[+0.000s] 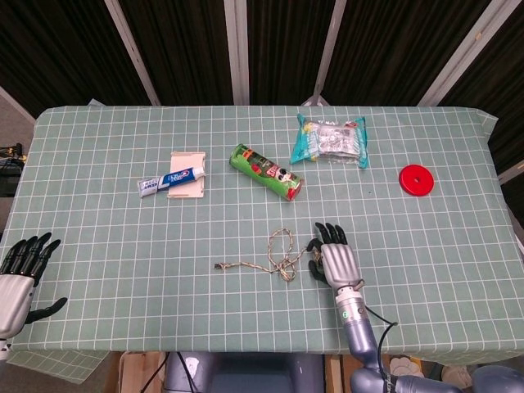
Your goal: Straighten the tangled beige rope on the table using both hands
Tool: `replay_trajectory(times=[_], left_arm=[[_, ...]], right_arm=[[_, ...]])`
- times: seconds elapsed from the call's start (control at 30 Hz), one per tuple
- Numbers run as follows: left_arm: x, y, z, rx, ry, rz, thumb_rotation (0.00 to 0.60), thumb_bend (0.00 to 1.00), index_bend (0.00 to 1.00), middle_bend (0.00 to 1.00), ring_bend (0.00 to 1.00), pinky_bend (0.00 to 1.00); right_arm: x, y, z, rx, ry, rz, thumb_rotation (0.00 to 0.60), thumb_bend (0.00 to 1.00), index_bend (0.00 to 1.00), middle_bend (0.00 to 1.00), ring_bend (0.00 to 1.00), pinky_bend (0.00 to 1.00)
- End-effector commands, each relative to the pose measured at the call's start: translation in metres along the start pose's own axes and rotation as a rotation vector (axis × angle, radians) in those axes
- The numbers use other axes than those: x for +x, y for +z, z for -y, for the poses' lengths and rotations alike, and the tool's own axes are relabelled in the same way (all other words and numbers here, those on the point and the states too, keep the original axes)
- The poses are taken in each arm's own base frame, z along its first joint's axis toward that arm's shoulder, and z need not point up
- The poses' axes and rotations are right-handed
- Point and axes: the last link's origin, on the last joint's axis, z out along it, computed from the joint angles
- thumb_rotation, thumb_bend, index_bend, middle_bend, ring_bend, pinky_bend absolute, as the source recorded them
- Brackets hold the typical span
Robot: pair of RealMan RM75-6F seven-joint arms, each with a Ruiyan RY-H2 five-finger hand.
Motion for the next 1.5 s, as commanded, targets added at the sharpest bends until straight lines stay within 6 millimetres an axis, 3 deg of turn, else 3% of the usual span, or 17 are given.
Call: replay_trajectory(times=[0.03,0.8,1.5], left_arm=[[0.000,0.000,0.000,-0.001,0.000,-0.001,0.600,0.10,0.05,0.00,0.00,0.00],[0.000,0.000,-0.001,-0.002,0.001,-0.001,0.600,0.10,0.05,0.00,0.00,0.00],[0.000,0.000,-0.001,-0.002,0.004,-0.002,0.600,0.10,0.05,0.00,0.00,0.00]], right_arm=[[0.000,0.000,0.000,0.000,0.000,-0.004,0.600,0.45,0.45,0.13,0.00,0.00],[0.006,0.002,-0.002,-0.022,0.018,-0.054,0.600,0.45,0.45,0.13,0.00,0.00],[0.001,0.003,-0.018,-0.070,-0.006,-0.029,0.600,0.45,0.46,0.14,0.00,0.00]])
